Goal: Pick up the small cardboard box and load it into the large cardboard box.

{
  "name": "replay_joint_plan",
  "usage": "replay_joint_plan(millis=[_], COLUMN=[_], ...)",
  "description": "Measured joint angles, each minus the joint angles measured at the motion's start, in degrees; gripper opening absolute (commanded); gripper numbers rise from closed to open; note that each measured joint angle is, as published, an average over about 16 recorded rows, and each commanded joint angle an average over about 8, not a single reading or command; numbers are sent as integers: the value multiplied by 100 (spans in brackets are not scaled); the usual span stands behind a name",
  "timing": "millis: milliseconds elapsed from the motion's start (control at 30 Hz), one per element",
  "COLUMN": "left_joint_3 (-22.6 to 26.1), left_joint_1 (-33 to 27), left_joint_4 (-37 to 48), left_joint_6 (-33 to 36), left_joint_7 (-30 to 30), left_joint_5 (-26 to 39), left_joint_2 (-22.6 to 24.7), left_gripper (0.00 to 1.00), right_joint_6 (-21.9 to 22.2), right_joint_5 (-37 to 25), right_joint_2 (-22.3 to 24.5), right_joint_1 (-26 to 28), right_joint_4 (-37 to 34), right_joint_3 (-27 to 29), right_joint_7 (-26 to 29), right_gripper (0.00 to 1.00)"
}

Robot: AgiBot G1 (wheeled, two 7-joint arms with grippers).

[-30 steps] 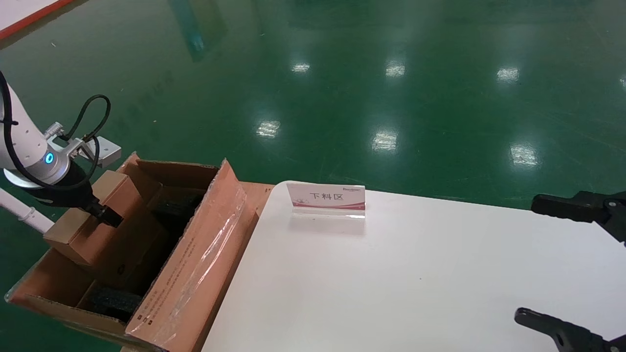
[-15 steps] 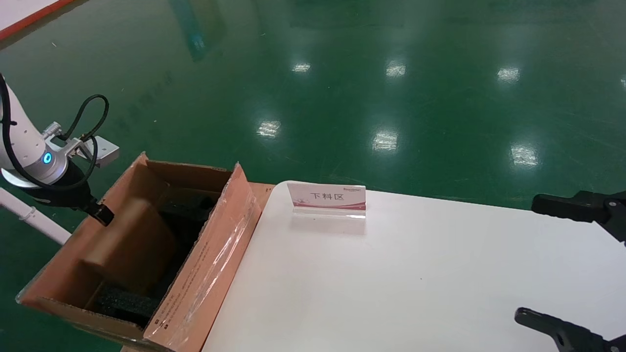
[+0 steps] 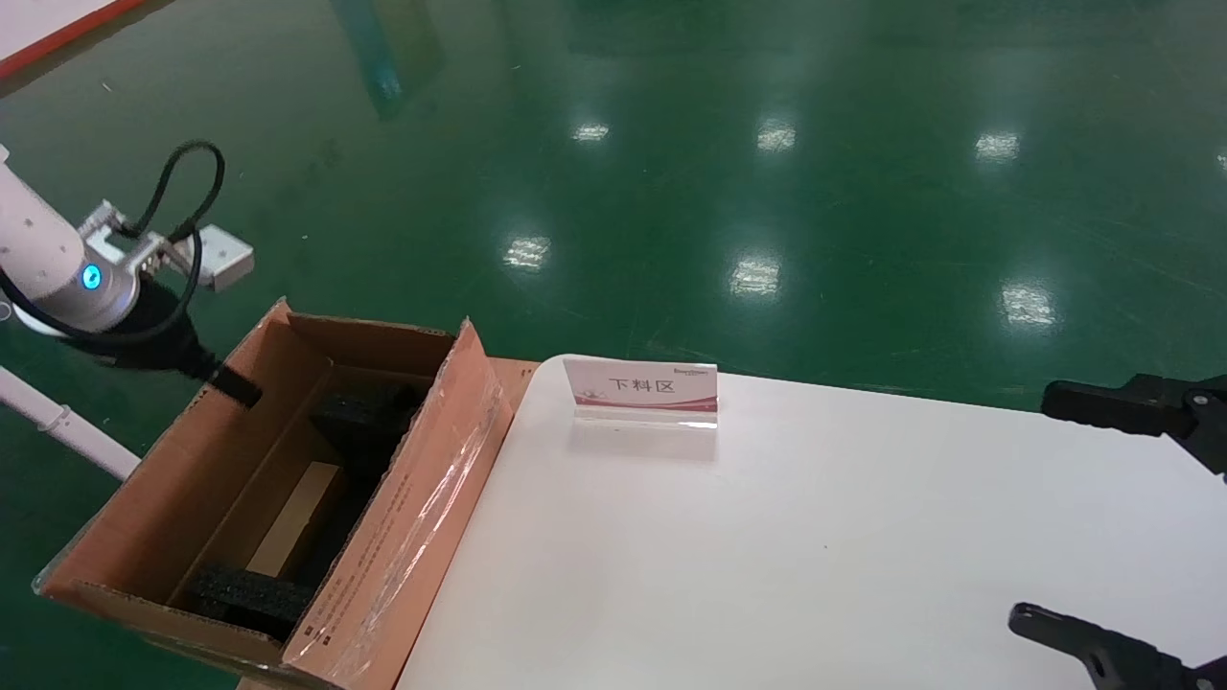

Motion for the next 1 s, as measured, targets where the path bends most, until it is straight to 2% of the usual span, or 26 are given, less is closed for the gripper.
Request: replay_joint_plan(millis=[300,567,800,1000], left_joint_3=[-489,-823,-1208,-1900], left_joint_1=[-825,-1182,-1006,-451], left_joint_4=[-1165,-1799,-1902,-1889], left_joint_6=[-289,-306,-169,37], left_joint_7=[610,1178,1596,1996], left_joint_5=[-475,-1016,-1324,-1554], left_joint_2=[-657,-1014,-1038,-974], left_gripper=[100,100,100,100], right_joint_6=[0,1,1,1], right_joint_5=[1,2,2,2], right_joint_2=[0,1,2,2], right_joint_1=[2,2,2,2], right_joint_4=[-2,-2,-4,-6], right_joint_3=[-3,-4,-4,-5], right_joint_7=[-2,-3,-4,-5], right_gripper=[100,100,100,100])
